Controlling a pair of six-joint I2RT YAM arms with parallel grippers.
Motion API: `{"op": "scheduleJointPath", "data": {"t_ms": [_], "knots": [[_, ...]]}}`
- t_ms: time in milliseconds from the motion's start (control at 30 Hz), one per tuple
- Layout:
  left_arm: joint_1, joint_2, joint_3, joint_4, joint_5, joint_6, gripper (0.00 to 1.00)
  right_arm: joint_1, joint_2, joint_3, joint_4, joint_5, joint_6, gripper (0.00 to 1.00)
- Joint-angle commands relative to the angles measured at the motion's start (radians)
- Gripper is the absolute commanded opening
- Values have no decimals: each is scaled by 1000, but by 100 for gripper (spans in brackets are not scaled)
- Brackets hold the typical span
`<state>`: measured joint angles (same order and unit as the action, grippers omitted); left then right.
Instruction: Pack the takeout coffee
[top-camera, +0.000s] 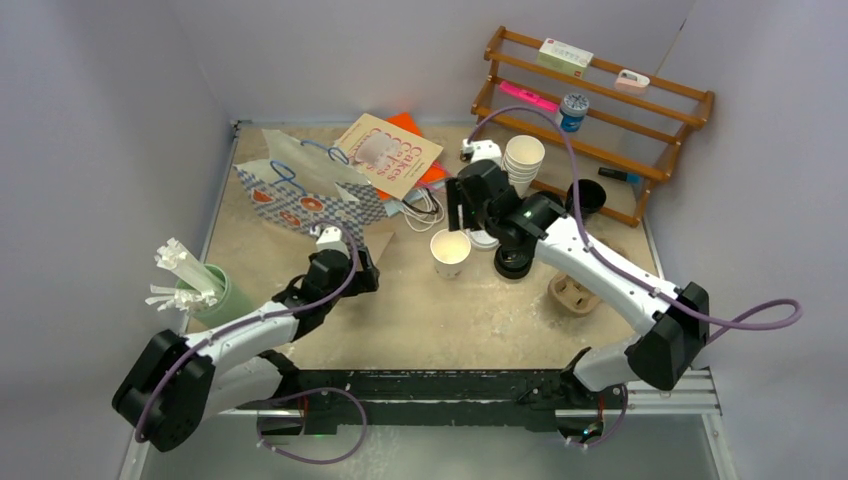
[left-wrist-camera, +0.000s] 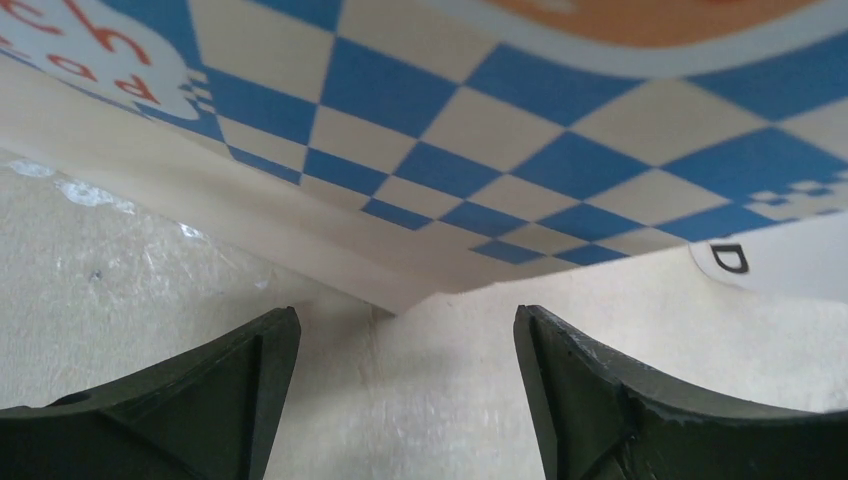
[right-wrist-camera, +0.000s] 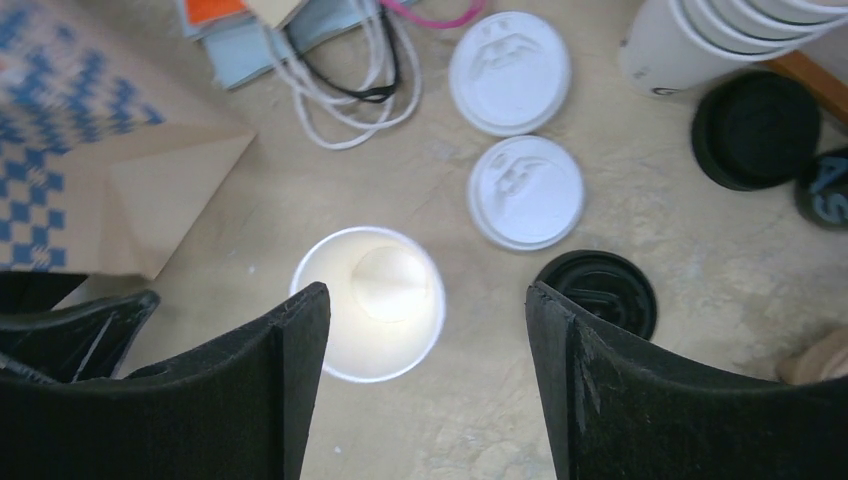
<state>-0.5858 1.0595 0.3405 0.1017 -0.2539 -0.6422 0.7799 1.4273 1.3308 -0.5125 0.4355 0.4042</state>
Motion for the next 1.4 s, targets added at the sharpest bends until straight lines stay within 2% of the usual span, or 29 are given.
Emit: {"op": "scheduleJointPath", "data": {"t_ms": [0, 133, 300, 500, 600, 767, 967, 1100, 1367], "knots": [[-3, 77, -7, 194, -110, 22, 82, -78, -56, 2, -17, -16, 0, 74], [32, 152, 17, 255, -153, 73, 82, -129, -41, -11, -28, -49, 22, 74], [162, 254, 36, 351, -88, 105, 80, -201, 9, -4, -43, -109, 57, 74], [202, 315, 98, 402, -53, 182, 79, -269, 63, -18, -53, -169, 87, 85], [202, 259, 131, 328, 18, 189, 79, -297, 83, -36, -38, -196, 90, 89], [194, 32, 157, 44, 122, 147, 82, -316, 111, -92, 28, -250, 77, 97], [148, -178, 244, -235, 215, 127, 87, -330, 204, -96, 69, -273, 70, 98], [147, -195, 283, -293, 321, 82, 92, -335, 259, -90, 96, -257, 76, 98], [144, -147, 365, -282, 466, 106, 92, -340, 318, -113, 178, -226, 128, 98]]}}
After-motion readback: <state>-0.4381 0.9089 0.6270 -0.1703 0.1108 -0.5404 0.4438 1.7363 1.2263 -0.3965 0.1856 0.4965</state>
